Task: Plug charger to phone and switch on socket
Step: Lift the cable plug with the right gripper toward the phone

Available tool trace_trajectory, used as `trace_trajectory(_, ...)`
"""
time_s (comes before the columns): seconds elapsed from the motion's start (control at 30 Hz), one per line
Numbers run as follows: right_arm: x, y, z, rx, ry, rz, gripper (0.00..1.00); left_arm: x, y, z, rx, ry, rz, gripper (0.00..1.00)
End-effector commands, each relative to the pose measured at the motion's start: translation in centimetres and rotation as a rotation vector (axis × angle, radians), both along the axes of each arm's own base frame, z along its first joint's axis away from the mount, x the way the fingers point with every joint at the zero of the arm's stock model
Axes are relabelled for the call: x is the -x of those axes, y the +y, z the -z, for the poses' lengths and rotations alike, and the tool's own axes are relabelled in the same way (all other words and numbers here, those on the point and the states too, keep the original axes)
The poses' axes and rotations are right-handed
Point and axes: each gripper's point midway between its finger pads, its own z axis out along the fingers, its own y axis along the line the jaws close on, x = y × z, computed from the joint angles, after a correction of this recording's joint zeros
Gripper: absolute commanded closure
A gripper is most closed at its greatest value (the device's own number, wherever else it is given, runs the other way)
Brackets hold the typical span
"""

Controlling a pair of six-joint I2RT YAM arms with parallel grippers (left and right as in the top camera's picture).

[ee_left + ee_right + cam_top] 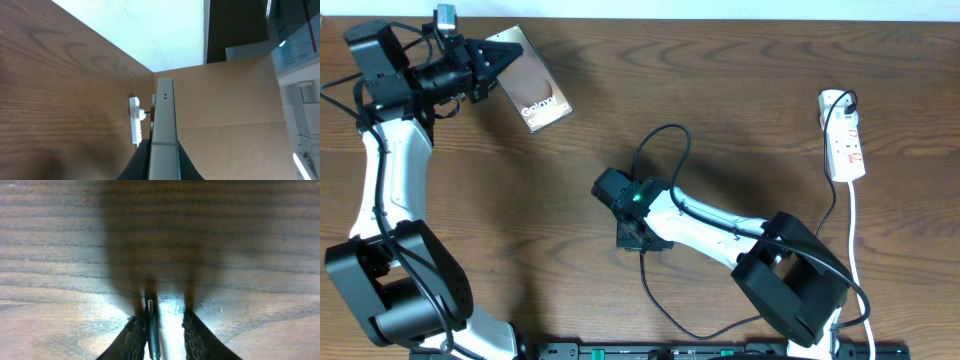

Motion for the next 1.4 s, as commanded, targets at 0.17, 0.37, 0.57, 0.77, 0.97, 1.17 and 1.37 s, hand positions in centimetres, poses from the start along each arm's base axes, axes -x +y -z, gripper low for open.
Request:
trace_trajectory(0.17,0.09,0.47,0.21,0.0,0.0,-0.013,0.78,0.38,-0.05,-1.28,-0.007,-0.041,0.013,0.93)
trace_trajectory(0.37,0.36,0.21,0.23,0.009,0.014,-0.001,0.78,0.38,-0.05,-1.28,-0.007,-0.041,0.013,0.93)
trace_trajectory(0.57,0.53,0.12,0.23,0.013,0.021,0.009,0.78,0.38,-0.05,-1.28,-0.007,-0.041,0.013,0.93)
trace_trajectory(0.77,0.73,0.21,0.22,0.007,0.032,0.008,0.78,0.38,-0.05,-1.28,-0.007,-0.041,0.013,0.93)
trace_trajectory(0.97,0.8,0.28,0.22,0.003,0.037,0.008,0.82,0.37,-0.03,-1.28,-0.007,-0.041,0.013,0.93)
trace_trajectory(1.17,0.79,0.28,0.22,0.003,0.036,0.008,0.89,0.37,-0.05,-1.28,-0.007,-0.041,0.013,0.92)
trace_trajectory(1.37,0.74,0.27,0.22,0.002,0.036,0.009,0.96,0.37,-0.05,-1.28,-0.007,-0.041,0.013,0.93)
